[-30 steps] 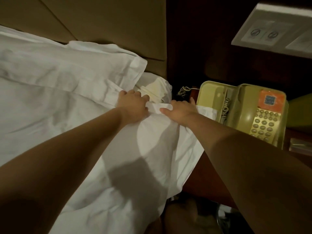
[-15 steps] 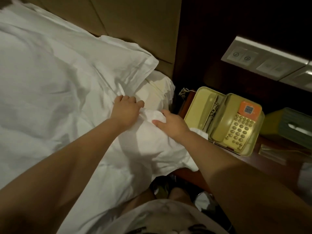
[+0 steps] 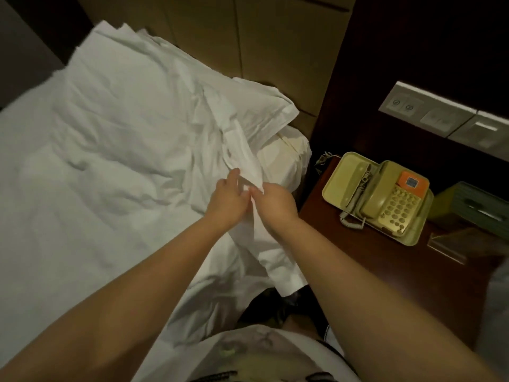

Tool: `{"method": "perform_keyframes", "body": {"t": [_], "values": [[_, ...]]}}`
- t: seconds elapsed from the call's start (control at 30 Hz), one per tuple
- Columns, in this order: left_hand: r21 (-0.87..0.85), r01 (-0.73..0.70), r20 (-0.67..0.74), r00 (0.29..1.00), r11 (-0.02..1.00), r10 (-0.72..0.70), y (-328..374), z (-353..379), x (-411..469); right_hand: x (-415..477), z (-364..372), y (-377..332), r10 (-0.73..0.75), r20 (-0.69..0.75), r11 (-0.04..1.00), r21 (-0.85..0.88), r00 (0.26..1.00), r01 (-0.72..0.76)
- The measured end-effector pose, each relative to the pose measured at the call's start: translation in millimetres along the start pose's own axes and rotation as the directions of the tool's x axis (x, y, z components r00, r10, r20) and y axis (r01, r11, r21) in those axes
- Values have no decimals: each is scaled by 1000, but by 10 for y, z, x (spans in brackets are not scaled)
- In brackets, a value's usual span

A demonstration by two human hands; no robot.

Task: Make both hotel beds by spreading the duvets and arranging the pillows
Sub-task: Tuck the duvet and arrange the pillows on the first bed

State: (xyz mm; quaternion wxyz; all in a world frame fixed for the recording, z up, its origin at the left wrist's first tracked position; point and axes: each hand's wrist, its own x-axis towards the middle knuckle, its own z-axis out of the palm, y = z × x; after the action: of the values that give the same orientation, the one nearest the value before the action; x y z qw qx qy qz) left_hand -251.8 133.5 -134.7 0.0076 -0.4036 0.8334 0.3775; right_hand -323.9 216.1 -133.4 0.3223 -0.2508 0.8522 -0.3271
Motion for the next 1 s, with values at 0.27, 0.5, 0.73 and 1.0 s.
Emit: {"method": "perform_keyframes", "body": {"t": [0.27, 0.5, 0.73, 1.0], "values": [[-533, 168, -87, 964, 829, -251, -668, -723, -1402, -1482, 958, -759, -67, -54, 997, 32, 996, 69], [-602, 194, -86, 949, 774, -304, -987, -1045, -1944, -2093, 1284, -948, -207, -8, 978, -34, 978, 206], [-720, 259, -30, 915, 643, -402, -1354, -1117, -2056, -2177, 1535, -820, -166, 143, 985, 71, 976, 158], [-743, 296, 21, 907, 601, -421, -1592, -920, -2067, -2066, 1726, -756, -22, 117, 999, -23, 993, 25]]}}
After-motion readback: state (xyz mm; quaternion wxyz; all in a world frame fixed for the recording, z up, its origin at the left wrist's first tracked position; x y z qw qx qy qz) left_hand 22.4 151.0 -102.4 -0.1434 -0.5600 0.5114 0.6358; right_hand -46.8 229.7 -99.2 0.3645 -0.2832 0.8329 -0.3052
